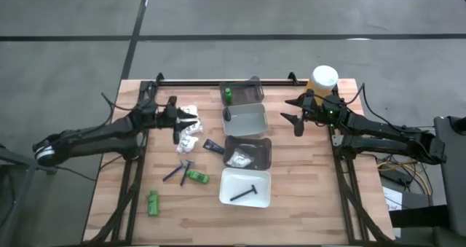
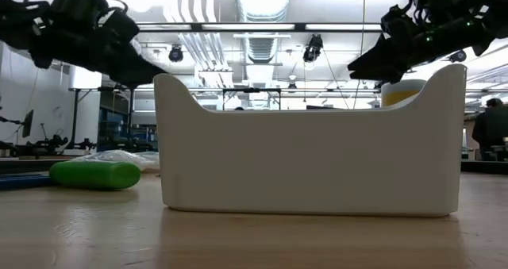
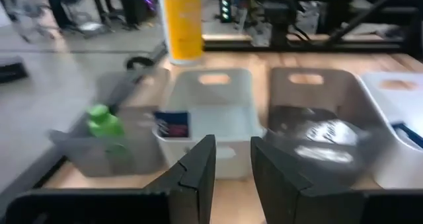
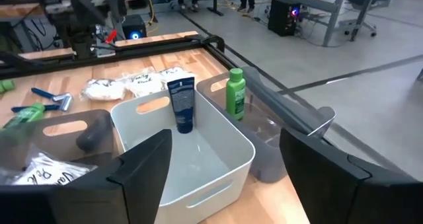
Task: Pick & Place Travel size toiletries
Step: Put the right green shampoo into the top black bin
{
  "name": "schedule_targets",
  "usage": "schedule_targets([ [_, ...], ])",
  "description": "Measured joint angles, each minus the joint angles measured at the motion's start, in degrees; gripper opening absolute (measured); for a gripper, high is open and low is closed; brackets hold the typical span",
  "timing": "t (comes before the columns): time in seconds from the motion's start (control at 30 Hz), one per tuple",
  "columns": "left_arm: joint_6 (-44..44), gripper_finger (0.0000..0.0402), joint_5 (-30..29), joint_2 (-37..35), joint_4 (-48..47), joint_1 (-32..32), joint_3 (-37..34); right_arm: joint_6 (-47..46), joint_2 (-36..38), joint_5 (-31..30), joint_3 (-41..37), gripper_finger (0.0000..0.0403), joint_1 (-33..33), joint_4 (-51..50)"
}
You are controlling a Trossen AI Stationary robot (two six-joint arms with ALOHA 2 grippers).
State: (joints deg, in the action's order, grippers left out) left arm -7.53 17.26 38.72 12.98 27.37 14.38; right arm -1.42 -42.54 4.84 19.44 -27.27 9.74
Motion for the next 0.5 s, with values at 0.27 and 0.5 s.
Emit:
schedule_targets([
  [0.27, -1.3, 0.0092, 0.0, 3.6, -5.4, -14.6, -0.4, -3.1, 0.0, 0.0, 0.0, 0.0260, 0.0, -0.2],
  [0.5, 5.1, 0.0091, -0.6, 6.8, -10.8, -27.1, 1.6, -1.8, 0.0, 0.1, 0.0, 0.0237, 0.0, -2.3],
])
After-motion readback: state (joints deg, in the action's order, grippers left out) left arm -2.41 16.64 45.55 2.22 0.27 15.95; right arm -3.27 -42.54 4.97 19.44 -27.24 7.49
